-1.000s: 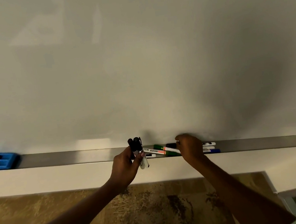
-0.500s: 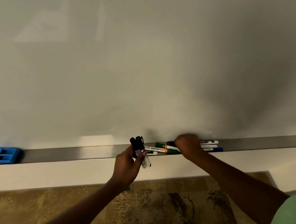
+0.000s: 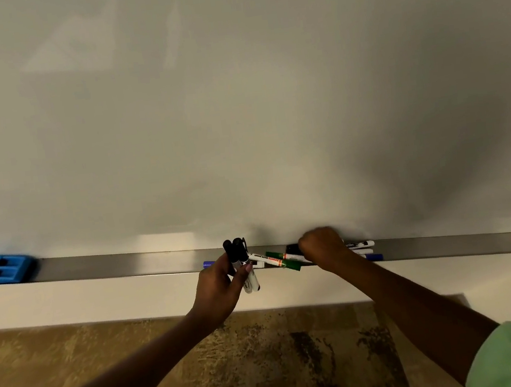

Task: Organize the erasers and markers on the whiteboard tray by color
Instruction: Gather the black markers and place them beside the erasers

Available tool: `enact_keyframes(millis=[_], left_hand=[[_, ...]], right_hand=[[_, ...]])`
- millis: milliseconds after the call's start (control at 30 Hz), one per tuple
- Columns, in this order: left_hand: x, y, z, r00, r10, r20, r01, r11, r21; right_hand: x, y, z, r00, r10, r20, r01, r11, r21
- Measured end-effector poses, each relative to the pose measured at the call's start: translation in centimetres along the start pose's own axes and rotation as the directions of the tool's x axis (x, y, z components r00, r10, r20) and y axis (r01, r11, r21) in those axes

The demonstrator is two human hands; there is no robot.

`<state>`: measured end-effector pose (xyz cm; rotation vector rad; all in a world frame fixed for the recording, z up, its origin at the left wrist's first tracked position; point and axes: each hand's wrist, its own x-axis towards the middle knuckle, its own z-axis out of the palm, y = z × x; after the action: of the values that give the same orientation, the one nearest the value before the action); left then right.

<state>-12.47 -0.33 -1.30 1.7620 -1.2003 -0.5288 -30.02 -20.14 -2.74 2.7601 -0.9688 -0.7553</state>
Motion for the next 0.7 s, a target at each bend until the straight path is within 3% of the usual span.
enact_keyframes(millis=[100, 267, 500, 700], left_hand=[[-0.2, 0.0, 0.1, 1.000, -0.017, 0.023, 0.017, 1.000, -0.008], [0.2, -0.2, 0.3, 0.998, -0.047, 0.041, 0.046, 0.999, 0.026], [1.1, -1.0, 0.6, 0.992, -0.125, 0.030, 0.122, 0.988, 0.093], [1.2, -0.5, 0.6, 0.992, -0.109, 0.055, 0.103, 0.990, 0.097]], right_hand=[[-0.2, 0.2, 0.0, 0.997, -0.005, -0.080, 0.008, 0.999, 0.039], [-1.3, 0.1, -0.2, 0.913, -0.019, -0.408, 0.047, 0.997, 0.059], [-1.9, 0.0, -0.6, 0.825, 0.019, -0.565, 0.108, 0.976, 0.190], [-1.9, -1.0, -0.8, 0.648, 0.167, -0.743, 0.163, 0.923, 0.350]])
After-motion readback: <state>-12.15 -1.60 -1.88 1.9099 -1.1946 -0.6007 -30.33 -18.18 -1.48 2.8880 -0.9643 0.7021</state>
